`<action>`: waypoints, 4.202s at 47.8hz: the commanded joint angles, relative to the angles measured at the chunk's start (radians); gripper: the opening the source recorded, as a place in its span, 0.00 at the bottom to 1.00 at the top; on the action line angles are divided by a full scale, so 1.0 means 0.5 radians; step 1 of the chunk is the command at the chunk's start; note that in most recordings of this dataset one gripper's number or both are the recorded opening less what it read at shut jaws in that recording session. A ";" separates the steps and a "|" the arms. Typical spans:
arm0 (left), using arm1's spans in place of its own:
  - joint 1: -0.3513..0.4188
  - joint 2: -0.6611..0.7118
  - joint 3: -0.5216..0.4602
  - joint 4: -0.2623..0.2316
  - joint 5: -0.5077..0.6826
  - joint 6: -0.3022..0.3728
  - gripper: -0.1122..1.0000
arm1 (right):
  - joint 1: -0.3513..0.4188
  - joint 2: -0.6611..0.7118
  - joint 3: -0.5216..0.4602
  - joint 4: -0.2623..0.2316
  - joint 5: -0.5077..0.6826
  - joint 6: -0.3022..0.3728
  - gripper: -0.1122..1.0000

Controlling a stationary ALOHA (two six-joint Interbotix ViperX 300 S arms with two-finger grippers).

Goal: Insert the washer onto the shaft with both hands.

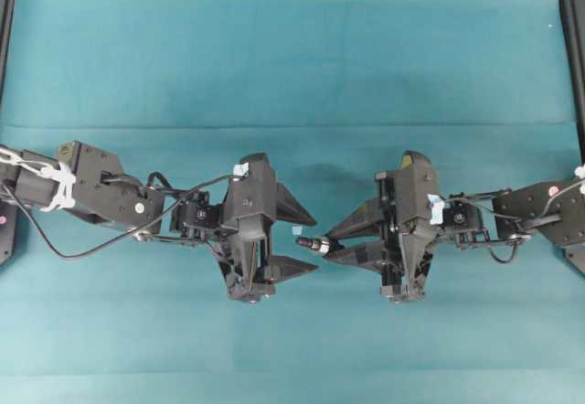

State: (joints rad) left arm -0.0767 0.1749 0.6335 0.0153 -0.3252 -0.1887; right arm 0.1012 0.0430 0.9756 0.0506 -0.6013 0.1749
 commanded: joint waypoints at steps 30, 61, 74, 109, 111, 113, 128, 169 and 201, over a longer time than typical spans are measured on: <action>-0.006 -0.718 0.359 0.000 0.356 0.172 0.89 | -0.003 -0.012 -0.028 0.003 0.025 0.015 0.10; -0.006 -1.181 0.675 0.000 0.515 0.166 0.89 | -0.003 -0.009 -0.037 0.003 0.021 0.015 0.10; -0.006 -1.175 0.672 0.000 0.522 0.169 0.89 | -0.003 -0.009 -0.034 0.003 0.025 0.015 0.10; -0.006 -1.172 0.669 0.000 0.522 0.166 0.89 | -0.003 -0.006 -0.034 0.003 0.025 0.015 0.10; -0.006 -1.172 0.669 0.000 0.522 0.166 0.89 | 0.000 -0.006 -0.034 0.003 0.025 0.015 0.10; -0.006 -1.169 0.669 0.000 0.518 0.169 0.89 | 0.000 -0.003 -0.034 0.003 0.021 0.015 0.10; -0.006 -1.172 0.669 0.000 0.522 0.166 0.89 | 0.000 0.000 -0.034 0.003 0.025 0.015 0.10; -0.006 -1.169 0.669 0.000 0.546 0.163 0.89 | 0.000 -0.003 -0.034 0.003 0.025 0.015 0.10; -0.006 -1.166 0.666 0.000 0.546 0.160 0.89 | 0.000 0.000 -0.031 0.003 0.025 0.015 0.10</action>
State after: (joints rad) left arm -0.0782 -0.4050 0.9787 0.0153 -0.0476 -0.1074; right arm 0.1012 0.0491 0.9725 0.0506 -0.5829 0.1749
